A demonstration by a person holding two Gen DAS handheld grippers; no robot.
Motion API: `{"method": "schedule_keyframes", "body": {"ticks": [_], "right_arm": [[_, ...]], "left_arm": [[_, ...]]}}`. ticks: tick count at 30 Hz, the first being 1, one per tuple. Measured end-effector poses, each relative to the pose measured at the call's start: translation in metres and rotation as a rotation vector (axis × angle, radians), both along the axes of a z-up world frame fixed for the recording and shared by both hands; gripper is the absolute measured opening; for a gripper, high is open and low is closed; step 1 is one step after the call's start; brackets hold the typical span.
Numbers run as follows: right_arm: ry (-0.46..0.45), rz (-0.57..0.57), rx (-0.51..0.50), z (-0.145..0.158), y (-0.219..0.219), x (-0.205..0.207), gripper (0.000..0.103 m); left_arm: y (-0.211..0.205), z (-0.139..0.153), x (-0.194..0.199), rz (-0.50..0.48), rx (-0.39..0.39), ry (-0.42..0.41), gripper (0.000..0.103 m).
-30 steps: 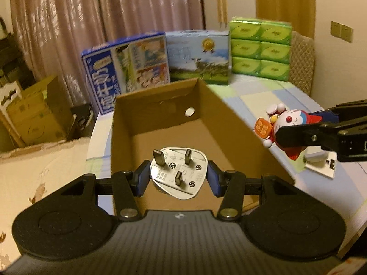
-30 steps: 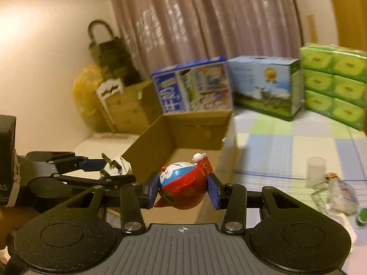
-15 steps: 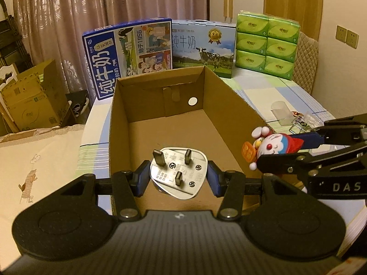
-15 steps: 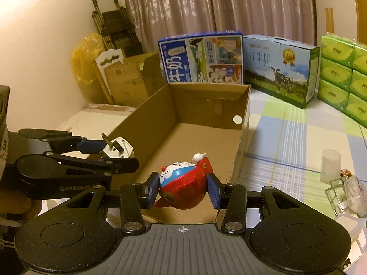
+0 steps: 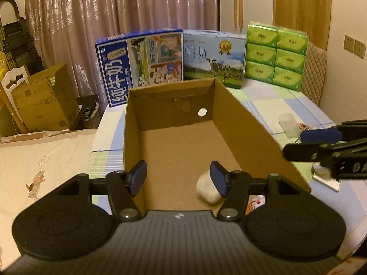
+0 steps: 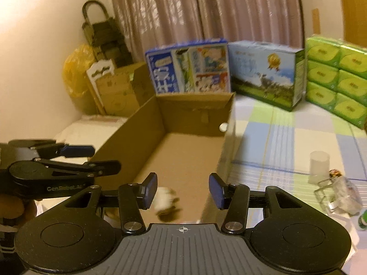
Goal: Organize rigid objects
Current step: 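Open the left tool over the box while the right tool releases the figure inside, then move the left tool to the white square night light and grasp it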
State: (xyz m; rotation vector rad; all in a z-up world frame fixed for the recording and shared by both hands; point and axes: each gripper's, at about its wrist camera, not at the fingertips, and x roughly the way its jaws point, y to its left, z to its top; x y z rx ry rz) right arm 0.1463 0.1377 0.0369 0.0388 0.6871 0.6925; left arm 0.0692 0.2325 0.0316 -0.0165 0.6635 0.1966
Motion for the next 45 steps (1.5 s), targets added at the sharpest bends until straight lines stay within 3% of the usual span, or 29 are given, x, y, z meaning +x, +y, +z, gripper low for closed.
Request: {"method": "schedule_keyframes", "body": {"ticks": [11, 17, 22, 33, 45], "right_arm": [[-0.077, -0.144, 0.001, 0.022, -0.08, -0.028, 0.053], [-0.11, -0.258, -0.063, 0.016, -0.138, -0.053, 0.054], [-0.08, -0.359, -0.077, 0.005, -0.184, -0.067, 0.055], [-0.02, -0.488, -0.064, -0.017, -0.247, -0.078, 0.055], [0.019, -0.516, -0.08, -0.049, -0.265, -0.045, 0.055]], "left_arm": [[-0.047, 0.02, -0.016, -0.064, -0.066, -0.069, 0.056], [-0.093, 0.034, -0.021, -0.153, -0.097, -0.11, 0.056], [-0.14, 0.034, -0.016, -0.254, -0.117, -0.104, 0.057], [-0.216, -0.013, 0.017, -0.391, -0.132, -0.012, 0.06], [-0.235, -0.073, 0.08, -0.414, -0.165, 0.078, 0.066]]}}
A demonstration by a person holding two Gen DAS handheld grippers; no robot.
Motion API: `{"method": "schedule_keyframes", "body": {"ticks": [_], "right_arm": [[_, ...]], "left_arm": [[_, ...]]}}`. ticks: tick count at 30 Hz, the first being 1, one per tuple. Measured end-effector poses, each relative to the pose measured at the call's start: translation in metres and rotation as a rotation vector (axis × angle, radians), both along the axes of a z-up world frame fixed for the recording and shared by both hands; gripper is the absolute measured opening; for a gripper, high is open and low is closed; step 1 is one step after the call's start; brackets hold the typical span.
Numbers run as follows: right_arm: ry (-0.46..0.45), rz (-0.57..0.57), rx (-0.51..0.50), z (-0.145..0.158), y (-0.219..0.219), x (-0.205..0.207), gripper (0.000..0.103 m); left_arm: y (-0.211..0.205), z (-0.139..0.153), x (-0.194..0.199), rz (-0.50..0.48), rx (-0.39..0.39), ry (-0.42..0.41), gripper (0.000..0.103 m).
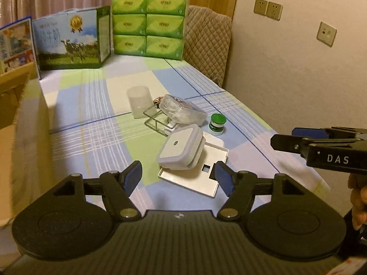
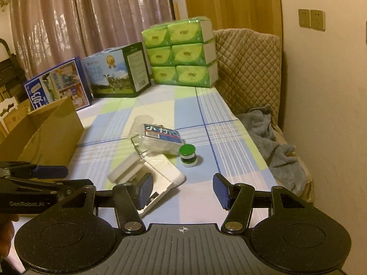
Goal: Organize rigid objects
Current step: 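Move the left tool to the white square night light and grasp it, then lift the night light off the table with the left tool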
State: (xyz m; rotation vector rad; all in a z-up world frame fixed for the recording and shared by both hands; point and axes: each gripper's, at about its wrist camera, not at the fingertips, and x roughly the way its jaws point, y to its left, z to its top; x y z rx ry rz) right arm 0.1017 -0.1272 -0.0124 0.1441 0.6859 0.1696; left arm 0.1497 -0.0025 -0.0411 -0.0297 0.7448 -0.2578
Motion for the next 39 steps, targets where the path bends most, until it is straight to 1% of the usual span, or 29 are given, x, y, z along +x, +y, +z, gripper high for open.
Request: {"method": "schedule_keyframes", "body": {"ticks": [4, 7, 10, 14, 16, 20, 26, 35, 39], "right_arm": [[0.012, 0.022, -0.018, -0.013, 0.002, 0.016, 0.055], [0.047, 0.021, -0.008, -0.024, 0.002, 0.029, 0.055], [0.08, 0.009, -0.004, -0.03, 0.002, 0.041, 0.055], [0.096, 0.008, -0.001, -0.034, 0.002, 0.055, 0.055], [0.111, 0.002, 0.001, -0.037, 0.003, 0.06, 0.055], [0.144, -0.011, 0.005, -0.041, 0.003, 0.065, 0.055], [0.141, -0.027, 0.015, -0.041, 0.003, 0.068, 0.055], [0.161, -0.035, 0.023, -0.042, 0.002, 0.07, 0.055], [0.155, -0.033, 0.03, -0.042, 0.002, 0.069, 0.055]], "left_arm": [[-0.002, -0.012, 0.02, -0.002, 0.001, 0.01, 0.07], [-0.002, -0.02, 0.034, 0.004, -0.002, 0.021, 0.07], [0.0, -0.027, 0.047, 0.011, -0.03, 0.045, 0.07], [0.002, -0.034, 0.059, 0.012, -0.084, 0.065, 0.07], [0.002, -0.037, 0.064, 0.007, -0.096, 0.077, 0.07], [0.0, -0.044, 0.07, 0.011, -0.111, 0.089, 0.07], [0.002, -0.051, 0.075, 0.013, -0.156, 0.115, 0.07], [0.003, -0.053, 0.078, 0.019, -0.17, 0.119, 0.07], [0.002, -0.049, 0.074, 0.013, -0.165, 0.097, 0.06]]}}
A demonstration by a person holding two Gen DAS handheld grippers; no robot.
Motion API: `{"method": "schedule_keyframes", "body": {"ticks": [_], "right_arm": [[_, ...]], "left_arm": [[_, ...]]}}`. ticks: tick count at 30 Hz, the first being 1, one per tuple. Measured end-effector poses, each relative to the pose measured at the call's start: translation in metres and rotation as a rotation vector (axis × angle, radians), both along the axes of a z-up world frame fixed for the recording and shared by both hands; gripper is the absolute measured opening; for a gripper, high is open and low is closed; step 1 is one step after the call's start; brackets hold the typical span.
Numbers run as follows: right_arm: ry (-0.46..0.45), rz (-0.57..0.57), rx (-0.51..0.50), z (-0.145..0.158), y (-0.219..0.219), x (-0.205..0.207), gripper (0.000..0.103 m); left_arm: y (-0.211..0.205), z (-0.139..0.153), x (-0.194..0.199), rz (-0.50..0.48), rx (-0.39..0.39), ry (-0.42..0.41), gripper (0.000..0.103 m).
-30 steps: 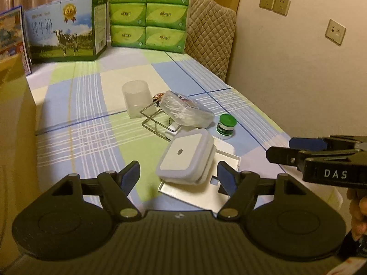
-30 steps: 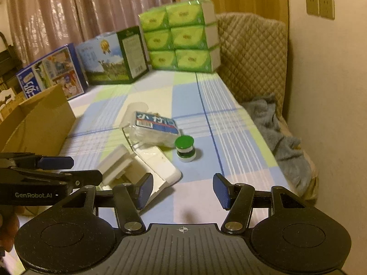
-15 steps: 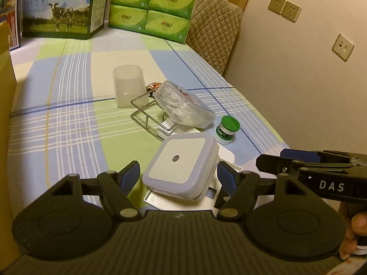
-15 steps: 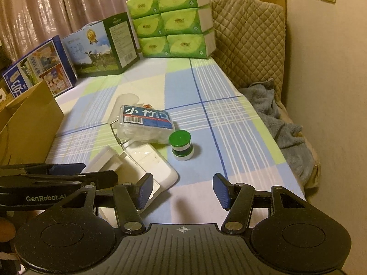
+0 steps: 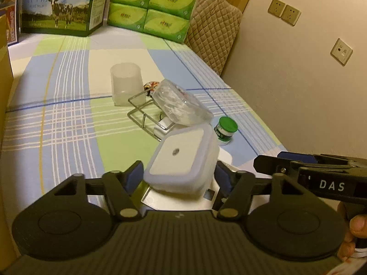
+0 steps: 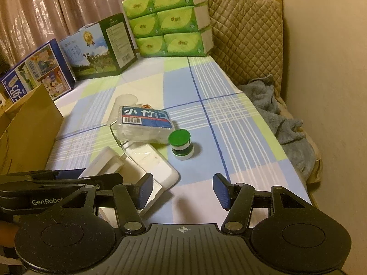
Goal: Organize rigid objects
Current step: 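Lift the night light off the table with the left tool, then grasp the white cover plate rim with the right tool while the left holds the light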
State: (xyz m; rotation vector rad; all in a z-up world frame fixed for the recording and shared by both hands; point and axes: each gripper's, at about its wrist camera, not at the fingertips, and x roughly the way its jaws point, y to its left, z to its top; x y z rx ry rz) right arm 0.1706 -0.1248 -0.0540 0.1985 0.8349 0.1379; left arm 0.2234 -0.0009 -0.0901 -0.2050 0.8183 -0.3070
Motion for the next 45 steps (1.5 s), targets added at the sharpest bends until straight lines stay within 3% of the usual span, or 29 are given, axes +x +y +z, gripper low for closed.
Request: {"method": "schedule_keyframes", "body": {"ticks": [4, 11, 14, 20, 23, 27, 32, 39, 45], "right_arm": [[0.001, -0.002, -0.001, -0.001, 0.0, 0.0, 0.055], [0.004, 0.003, -0.003, -0.001, 0.001, -0.002, 0.055], [0.009, -0.008, 0.002, -0.001, 0.0, -0.002, 0.055], [0.007, -0.007, 0.004, -0.001, 0.0, -0.001, 0.055], [0.005, -0.007, 0.006, -0.001, 0.0, -0.001, 0.055], [0.005, -0.008, 0.007, -0.001, 0.001, 0.0, 0.055], [0.006, -0.015, 0.007, -0.001, 0.001, -0.001, 0.055], [-0.008, 0.0, 0.003, 0.001, 0.005, -0.004, 0.055], [-0.042, 0.07, 0.001, 0.003, 0.015, -0.013, 0.055]], "left_arm": [[-0.002, 0.006, -0.005, -0.015, 0.044, -0.012, 0.055], [-0.004, 0.005, -0.008, -0.061, 0.031, 0.0, 0.056], [-0.002, 0.004, -0.008, -0.04, 0.023, -0.01, 0.071], [0.005, -0.002, -0.002, -0.018, -0.022, 0.029, 0.071], [-0.002, -0.003, -0.005, -0.044, 0.004, 0.026, 0.066], [-0.017, -0.001, -0.014, -0.094, 0.142, -0.034, 0.044], [-0.019, 0.002, -0.02, -0.109, 0.157, -0.053, 0.031], [-0.014, 0.017, -0.04, -0.099, 0.177, -0.072, 0.03], [0.004, 0.028, -0.073, -0.013, 0.236, -0.072, 0.03]]}}
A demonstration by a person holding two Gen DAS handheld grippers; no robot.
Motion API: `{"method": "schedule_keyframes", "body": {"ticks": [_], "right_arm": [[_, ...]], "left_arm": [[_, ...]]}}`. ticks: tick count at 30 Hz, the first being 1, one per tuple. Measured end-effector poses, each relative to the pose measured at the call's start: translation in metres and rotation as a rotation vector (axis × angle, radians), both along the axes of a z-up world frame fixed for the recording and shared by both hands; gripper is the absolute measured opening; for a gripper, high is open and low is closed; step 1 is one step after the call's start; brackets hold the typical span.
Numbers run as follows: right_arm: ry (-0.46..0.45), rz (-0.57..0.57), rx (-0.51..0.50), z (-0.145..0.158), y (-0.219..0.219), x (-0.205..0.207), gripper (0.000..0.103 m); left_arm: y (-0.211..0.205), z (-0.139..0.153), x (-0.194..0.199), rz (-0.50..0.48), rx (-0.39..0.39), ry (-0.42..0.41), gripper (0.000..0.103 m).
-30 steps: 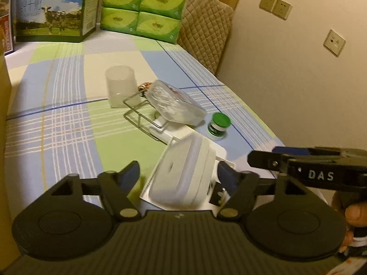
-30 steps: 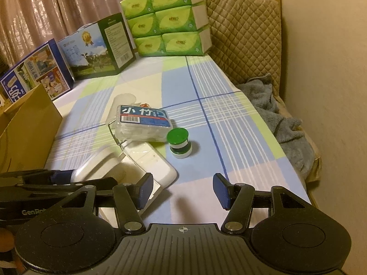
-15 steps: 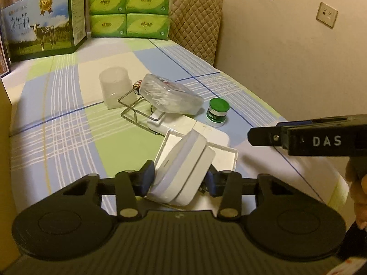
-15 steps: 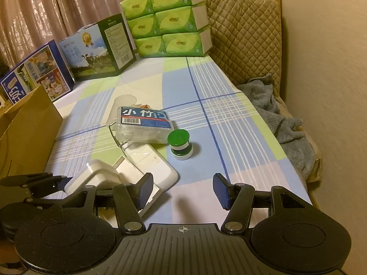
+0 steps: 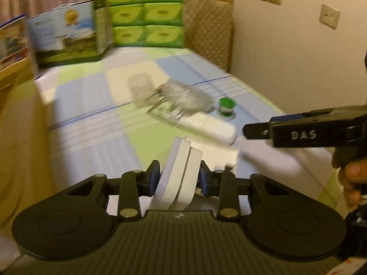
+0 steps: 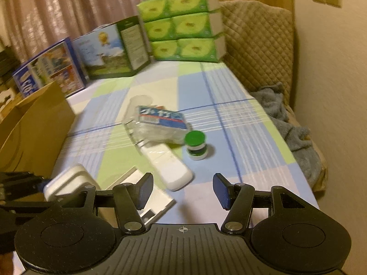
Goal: Organize rigid objects
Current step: 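Grasp the white cover plate rim with the right tool while the left holds the light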
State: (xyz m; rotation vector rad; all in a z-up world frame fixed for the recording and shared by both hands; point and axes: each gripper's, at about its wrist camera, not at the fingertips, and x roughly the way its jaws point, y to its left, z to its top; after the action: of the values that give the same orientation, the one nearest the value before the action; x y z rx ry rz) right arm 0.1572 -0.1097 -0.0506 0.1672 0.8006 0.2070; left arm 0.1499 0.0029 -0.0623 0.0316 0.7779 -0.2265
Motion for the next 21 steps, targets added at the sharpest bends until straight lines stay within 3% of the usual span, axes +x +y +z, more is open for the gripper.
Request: {"method": "schedule_keyframes", "body": {"ticks": [5, 14, 18, 21], "right_arm": [[-0.023, 0.147, -0.036, -0.002, 0.02, -0.012, 0.055], [-0.036, 0.378, -0.131, -0.018, 0.061, -0.018, 0.055], [-0.02, 0.401, -0.228, -0.03, 0.074, -0.013, 0.055], [-0.006, 0.404, -0.201, -0.033, 0.072, -0.011, 0.055]], "left_arm": [[0.02, -0.011, -0.024, 0.084, -0.018, 0.039, 0.03], [0.041, -0.022, -0.026, 0.139, -0.057, 0.036, 0.03], [0.043, -0.023, -0.024, 0.147, -0.083, 0.033, 0.03], [0.041, -0.023, -0.025, 0.144, -0.085, 0.031, 0.03]]}}
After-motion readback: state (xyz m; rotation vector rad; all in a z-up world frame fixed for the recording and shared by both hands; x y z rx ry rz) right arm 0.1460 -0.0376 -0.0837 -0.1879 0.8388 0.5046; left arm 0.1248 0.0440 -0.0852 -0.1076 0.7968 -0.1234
